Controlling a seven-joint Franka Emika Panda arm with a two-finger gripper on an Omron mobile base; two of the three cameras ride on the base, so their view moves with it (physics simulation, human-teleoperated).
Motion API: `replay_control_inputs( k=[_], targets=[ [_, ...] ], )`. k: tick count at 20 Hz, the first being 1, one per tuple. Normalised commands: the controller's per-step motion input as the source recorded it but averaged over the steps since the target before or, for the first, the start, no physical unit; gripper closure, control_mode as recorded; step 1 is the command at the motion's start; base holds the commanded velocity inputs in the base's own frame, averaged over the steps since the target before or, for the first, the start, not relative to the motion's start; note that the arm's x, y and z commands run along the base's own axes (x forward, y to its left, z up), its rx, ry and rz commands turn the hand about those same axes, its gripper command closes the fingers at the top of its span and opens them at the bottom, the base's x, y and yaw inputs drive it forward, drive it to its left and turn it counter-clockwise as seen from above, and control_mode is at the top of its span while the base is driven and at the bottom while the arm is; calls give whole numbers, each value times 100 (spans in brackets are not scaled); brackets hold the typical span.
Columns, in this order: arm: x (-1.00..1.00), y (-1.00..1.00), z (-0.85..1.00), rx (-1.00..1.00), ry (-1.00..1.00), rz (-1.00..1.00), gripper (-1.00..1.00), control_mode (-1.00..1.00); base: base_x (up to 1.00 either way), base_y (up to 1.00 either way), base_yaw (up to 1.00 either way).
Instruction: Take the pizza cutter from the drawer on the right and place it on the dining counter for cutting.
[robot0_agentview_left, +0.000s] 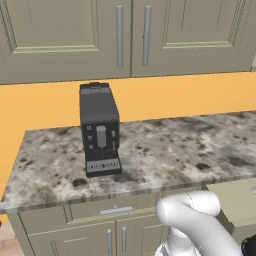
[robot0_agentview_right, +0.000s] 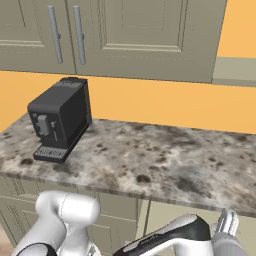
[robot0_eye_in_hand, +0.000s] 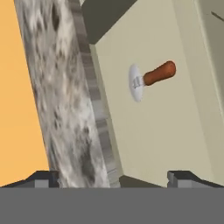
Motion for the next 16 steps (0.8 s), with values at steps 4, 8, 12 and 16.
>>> replay_control_inputs(
  k=[4, 8, 12, 16],
  targets=[
    [97, 15, 4, 0, 27, 10, -100, -100, 0, 0, 0],
    [62, -27, 2, 0, 26, 17, -100, -100, 0, 0, 0],
    [51, -24, 0, -5, 31, 19, -100, -100, 0, 0, 0],
    [41, -38, 0, -10, 30, 24, -100, -100, 0, 0, 0]
  ],
)
